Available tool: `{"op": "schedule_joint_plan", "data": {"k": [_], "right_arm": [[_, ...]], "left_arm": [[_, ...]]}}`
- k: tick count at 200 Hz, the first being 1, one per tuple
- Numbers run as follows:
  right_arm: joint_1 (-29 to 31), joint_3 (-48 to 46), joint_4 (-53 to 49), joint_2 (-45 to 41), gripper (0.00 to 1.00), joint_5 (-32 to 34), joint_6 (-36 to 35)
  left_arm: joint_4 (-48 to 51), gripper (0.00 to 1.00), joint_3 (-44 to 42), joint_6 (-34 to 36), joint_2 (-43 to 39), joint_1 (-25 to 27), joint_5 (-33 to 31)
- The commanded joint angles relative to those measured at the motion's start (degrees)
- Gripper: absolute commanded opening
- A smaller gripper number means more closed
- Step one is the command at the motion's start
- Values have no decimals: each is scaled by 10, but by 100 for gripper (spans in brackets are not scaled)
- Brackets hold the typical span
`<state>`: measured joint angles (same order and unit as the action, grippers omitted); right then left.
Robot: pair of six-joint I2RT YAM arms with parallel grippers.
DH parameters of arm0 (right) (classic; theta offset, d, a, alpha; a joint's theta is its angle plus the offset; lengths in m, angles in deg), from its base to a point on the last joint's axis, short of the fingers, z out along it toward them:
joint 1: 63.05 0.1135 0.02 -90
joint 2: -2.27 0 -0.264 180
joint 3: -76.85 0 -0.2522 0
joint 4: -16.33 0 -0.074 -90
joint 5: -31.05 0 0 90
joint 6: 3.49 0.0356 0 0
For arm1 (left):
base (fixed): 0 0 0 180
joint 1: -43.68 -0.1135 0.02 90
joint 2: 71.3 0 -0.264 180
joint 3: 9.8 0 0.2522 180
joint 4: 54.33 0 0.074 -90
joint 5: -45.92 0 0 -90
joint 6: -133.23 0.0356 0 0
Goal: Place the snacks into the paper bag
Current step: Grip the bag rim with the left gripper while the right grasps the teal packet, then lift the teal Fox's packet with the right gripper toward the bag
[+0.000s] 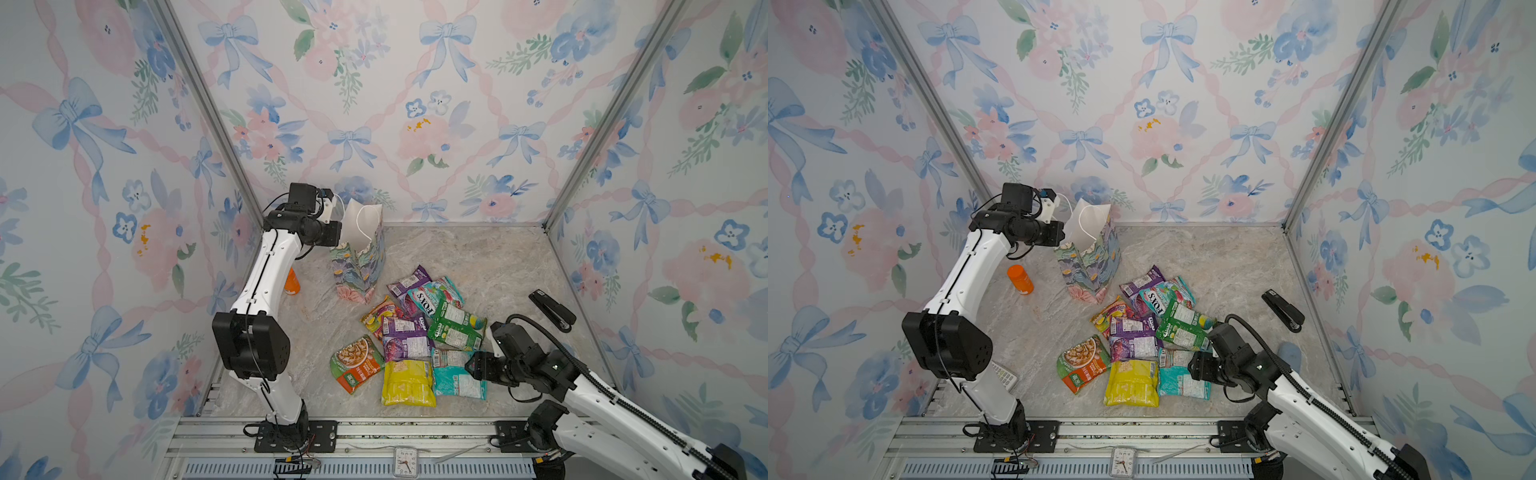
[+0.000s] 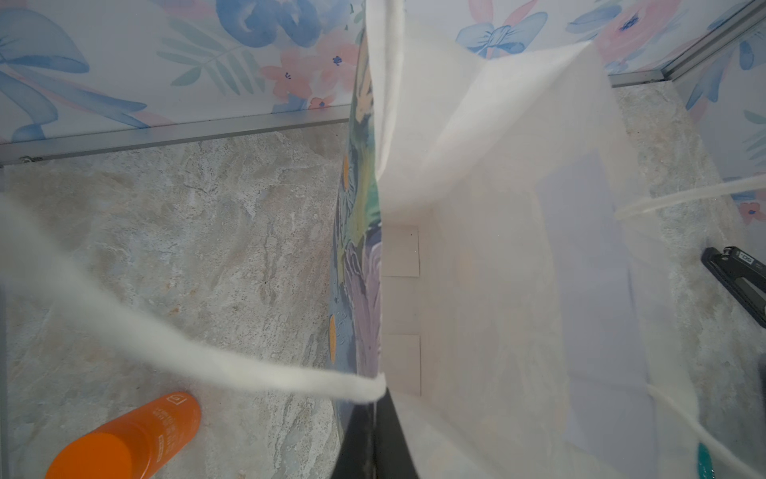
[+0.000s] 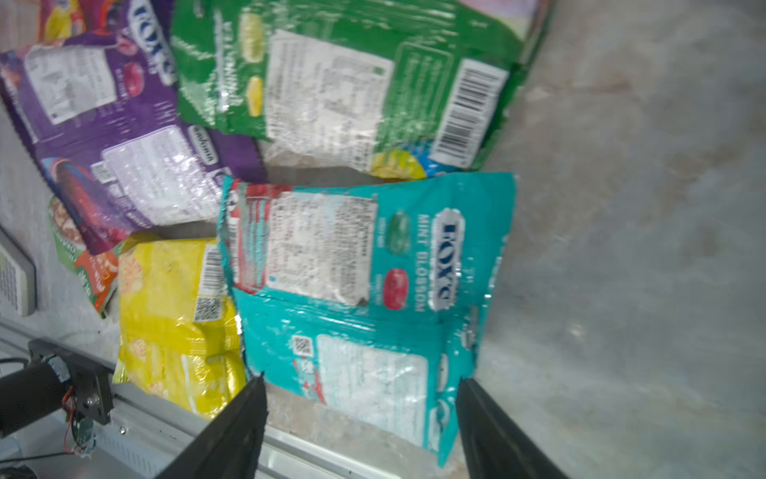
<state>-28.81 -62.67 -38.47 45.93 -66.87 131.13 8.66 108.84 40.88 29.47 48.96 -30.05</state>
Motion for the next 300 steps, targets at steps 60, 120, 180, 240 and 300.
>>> {"op": "schedule_joint_plan", "data": {"k": [60,120,180,240,300], "right_arm": [[-65,-91,88,-2,73,-107,34],[-65,-104,130,13,64,-106,43],[-65,-84,123,13,26,-98,29],[-64,11,50,1,0,-58,-41],[-44,171,28,71,0,-33,-125]], "left_arm": [[6,0,-8,-3,2,3,14],[6,0,-8,-3,1,3,14],[7,0,-7,-3,2,3,15],[6,0,-8,-3,-1,3,15],[6,0,-10,-1,-1,3,19]]}}
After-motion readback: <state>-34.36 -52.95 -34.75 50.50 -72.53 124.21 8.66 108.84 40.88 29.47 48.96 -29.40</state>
